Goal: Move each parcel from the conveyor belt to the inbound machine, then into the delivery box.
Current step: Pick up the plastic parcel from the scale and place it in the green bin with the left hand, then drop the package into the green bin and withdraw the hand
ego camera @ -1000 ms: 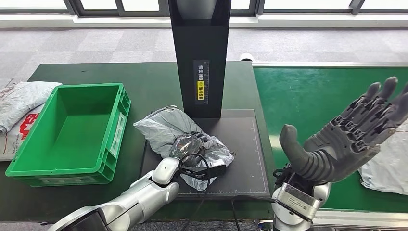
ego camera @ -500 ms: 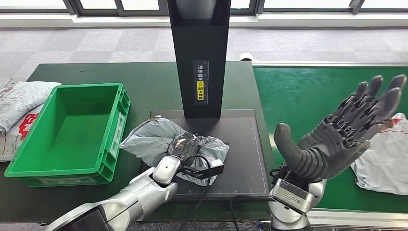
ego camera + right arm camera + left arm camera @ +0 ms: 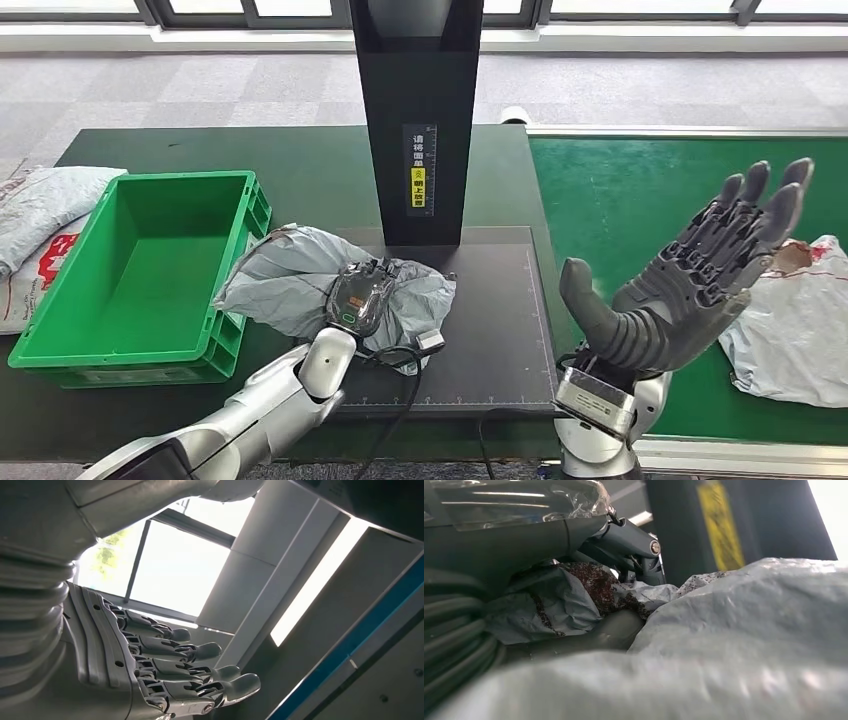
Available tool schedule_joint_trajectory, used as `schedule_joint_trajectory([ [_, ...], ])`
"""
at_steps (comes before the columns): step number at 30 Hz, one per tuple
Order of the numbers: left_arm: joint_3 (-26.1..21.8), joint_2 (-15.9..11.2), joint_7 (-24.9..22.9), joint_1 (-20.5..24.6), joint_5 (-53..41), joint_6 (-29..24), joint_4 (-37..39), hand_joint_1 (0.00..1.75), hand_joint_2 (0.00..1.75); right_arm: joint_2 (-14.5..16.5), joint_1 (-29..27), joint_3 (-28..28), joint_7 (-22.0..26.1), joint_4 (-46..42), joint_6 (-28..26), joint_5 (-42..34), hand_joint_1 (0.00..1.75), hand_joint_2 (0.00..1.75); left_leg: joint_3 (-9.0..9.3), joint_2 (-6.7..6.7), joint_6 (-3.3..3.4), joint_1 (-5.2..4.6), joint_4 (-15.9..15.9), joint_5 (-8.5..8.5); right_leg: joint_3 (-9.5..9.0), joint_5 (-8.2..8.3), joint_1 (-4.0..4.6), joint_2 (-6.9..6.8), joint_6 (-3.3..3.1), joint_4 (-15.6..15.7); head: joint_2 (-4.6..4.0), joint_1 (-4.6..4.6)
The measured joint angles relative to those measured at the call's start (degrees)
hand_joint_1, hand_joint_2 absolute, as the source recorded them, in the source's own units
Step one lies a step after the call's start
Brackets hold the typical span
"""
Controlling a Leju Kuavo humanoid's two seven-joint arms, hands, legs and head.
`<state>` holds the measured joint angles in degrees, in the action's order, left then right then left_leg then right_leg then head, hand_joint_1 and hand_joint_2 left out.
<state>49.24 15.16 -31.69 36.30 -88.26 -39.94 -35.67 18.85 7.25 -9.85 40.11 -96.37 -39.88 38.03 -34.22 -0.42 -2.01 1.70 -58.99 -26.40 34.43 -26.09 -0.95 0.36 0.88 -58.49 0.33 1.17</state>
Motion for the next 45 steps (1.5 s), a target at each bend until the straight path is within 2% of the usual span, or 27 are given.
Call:
schedule_joint_trajectory([
  [3,-1.38,-6.71,-6.12,1.36,-1.56,-0.14,-12.62,1.75,1.75,-0.09,-0.37,0.15,-0.01,0.19,-0.01,-0.55,0.0,1.75,-0.19,0.09,-0.12,0.07,0.0,0.08,0.28,0.11,0.06,0.1,-0.12,-0.03,0.01,0.01],
  [5,-1.57,-10.7,-7.93,3.36,-1.65,-0.19,-18.56,1.75,1.75,-0.11,-0.46,0.3,-0.02,0.25,-0.01,-0.78,0.0,1.75,-0.17,0.12,-0.15,0.08,0.01,0.09,0.32,0.13,0.07,0.12,-0.14,-0.04,0.01,0.02],
  [7,-1.74,-13.7,-8.21,4.58,-1.65,-0.18,-22.6,1.75,1.75,-0.11,-0.5,0.52,-0.01,0.25,-0.03,-0.84,0.0,1.75,-0.18,0.0,-0.17,0.1,0.02,0.12,0.3,0.1,0.1,0.02,-0.17,-0.04,0.0,0.01],
  [10,-1.76,-16.34,-8.27,5.09,-1.66,-0.16,-26.8,1.75,1.75,-0.11,-0.53,0.74,0.01,0.25,-0.05,-0.85,0.0,1.75,-0.22,-0.13,-0.19,0.12,0.03,0.14,0.27,0.08,0.12,-0.1,-0.19,-0.03,0.0,0.01],
  [16,-1.76,-18.74,-8.28,5.26,-1.66,-0.16,-30.63,1.75,1.75,-0.11,-0.56,0.95,0.01,0.25,-0.05,-0.85,0.0,1.75,-0.22,-0.04,-0.19,0.1,0.03,0.13,0.29,0.08,0.09,-0.02,-0.18,-0.01,0.0,0.01],
  [29,-1.84,-20.89,-8.29,6.32,-1.66,-0.16,-32.73,1.75,1.75,-0.11,-0.62,1.06,0.0,0.25,-0.05,-0.83,0.0,1.75,-0.22,-0.04,-0.2,0.11,0.03,0.13,0.3,0.09,0.11,-0.01,-0.18,-0.02,0.0,0.01],
  [33,-3.37,-22.06,-8.29,7.09,-1.66,-0.16,-32.53,1.75,1.75,-0.11,-0.89,1.23,0.0,0.25,-0.05,-0.89,0.0,1.75,-0.22,-0.04,-0.2,0.11,0.03,0.13,0.3,0.09,0.11,-0.01,-0.18,-0.02,0.0,0.01],
  [36,-8.12,-21.77,-6.93,5.65,-1.64,-0.12,-31.02,1.75,1.75,-0.13,-1.21,1.51,0.01,0.12,-0.05,-0.89,0.0,1.75,-0.2,0.02,-0.2,0.12,0.03,0.13,0.32,0.09,0.11,0.04,-0.19,-0.02,0.01,0.01],
  [38,-13.85,-20.91,-3.22,4.44,-0.89,-0.1,-28.71,1.75,1.75,-0.19,-1.78,1.73,0.01,-0.21,-0.07,-0.84,0.0,1.75,-0.22,0.06,-0.2,0.12,0.04,0.13,0.33,0.09,0.12,0.07,-0.19,-0.02,0.0,0.01],
  [40,-22.57,-19.78,2.58,3.33,1.02,-0.08,-25.28,1.75,1.75,-0.28,-2.61,1.9,0.01,-0.63,-0.08,-0.78,0.0,1.75,-0.21,0.22,-0.22,0.13,0.04,0.12,0.39,0.12,0.13,0.22,-0.22,-0.04,0.0,0.01],
  [43,-38.31,-17.68,11.42,1.93,1.13,-0.05,-21.49,1.75,1.75,-0.38,-3.8,2.26,0.02,-1.24,-0.09,-0.68,0.0,1.75,-0.2,0.62,-0.25,0.14,0.04,0.1,0.58,0.2,0.14,0.6,-0.3,-0.04,0.0,0.01],
  [45,-46.81,-16.02,14.82,1.33,-0.4,-0.05,-20.3,1.75,1.75,-0.41,-4.14,2.52,0.02,-1.43,-0.1,-0.65,0.0,1.75,-0.22,0.61,-0.25,0.14,0.04,0.1,0.6,0.2,0.14,0.6,-0.3,-0.04,0.0,0.01],
])
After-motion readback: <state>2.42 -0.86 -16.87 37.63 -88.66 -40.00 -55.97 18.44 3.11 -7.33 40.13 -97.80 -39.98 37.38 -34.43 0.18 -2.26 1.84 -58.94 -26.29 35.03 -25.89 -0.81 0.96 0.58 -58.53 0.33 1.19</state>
